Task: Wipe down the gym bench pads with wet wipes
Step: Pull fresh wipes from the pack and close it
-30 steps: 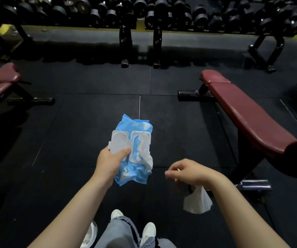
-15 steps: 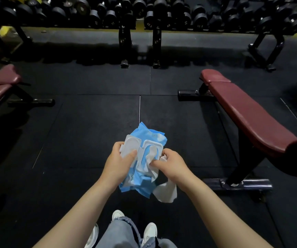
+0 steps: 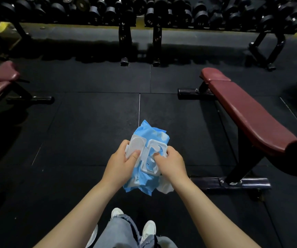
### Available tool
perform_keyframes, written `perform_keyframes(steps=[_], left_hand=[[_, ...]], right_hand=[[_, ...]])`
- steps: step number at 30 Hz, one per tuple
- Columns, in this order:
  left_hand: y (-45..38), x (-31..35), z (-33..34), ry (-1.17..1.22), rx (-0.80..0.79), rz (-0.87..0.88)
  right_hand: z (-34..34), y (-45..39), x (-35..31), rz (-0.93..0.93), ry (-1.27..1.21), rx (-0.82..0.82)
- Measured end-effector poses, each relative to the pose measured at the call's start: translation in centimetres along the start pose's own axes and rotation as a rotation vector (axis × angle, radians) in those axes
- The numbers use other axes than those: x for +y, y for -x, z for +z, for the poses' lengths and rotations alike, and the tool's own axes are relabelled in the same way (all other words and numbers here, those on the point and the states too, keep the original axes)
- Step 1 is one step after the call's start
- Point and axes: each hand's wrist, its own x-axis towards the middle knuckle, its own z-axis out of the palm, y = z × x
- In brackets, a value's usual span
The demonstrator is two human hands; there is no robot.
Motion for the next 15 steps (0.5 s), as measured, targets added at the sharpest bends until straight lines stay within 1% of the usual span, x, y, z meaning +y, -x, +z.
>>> perform_keyframes(steps=[3,5,7,9,11,15], left_hand=[[-0.3,-0.2,-0.3,0.015,0.021,-0.034],[-0.5,-0.3,-0.6,0.042,0.030,-0.061],[-0.7,-0.4,-0.7,0.085,0.041,-0.082],[-0.8,-0.3,-0.8,0.113,0.049,-0.100],[-0.9,-0.3,-0.9,0.123,0.042,-0.110],[-0.9,-0.2,-1.3,0.141,-0.013,-0.097]], right_hand=[[-0.8,0.3,0.0,0.023,-0.138,-0.137],[-1.4,0.8,0.5,-0.074,-0.155,-0.142],[-2.2,1.1,1.1,-0.263,0.010,-0.158],[-3.0,1.3,1.3,-0.426,0.224,-0.247],[-3.7,1.0,1.3,-0.480,0.332,-0.315],[-4.3,0.0,1.3,-0.517,0.337,-0.317]])
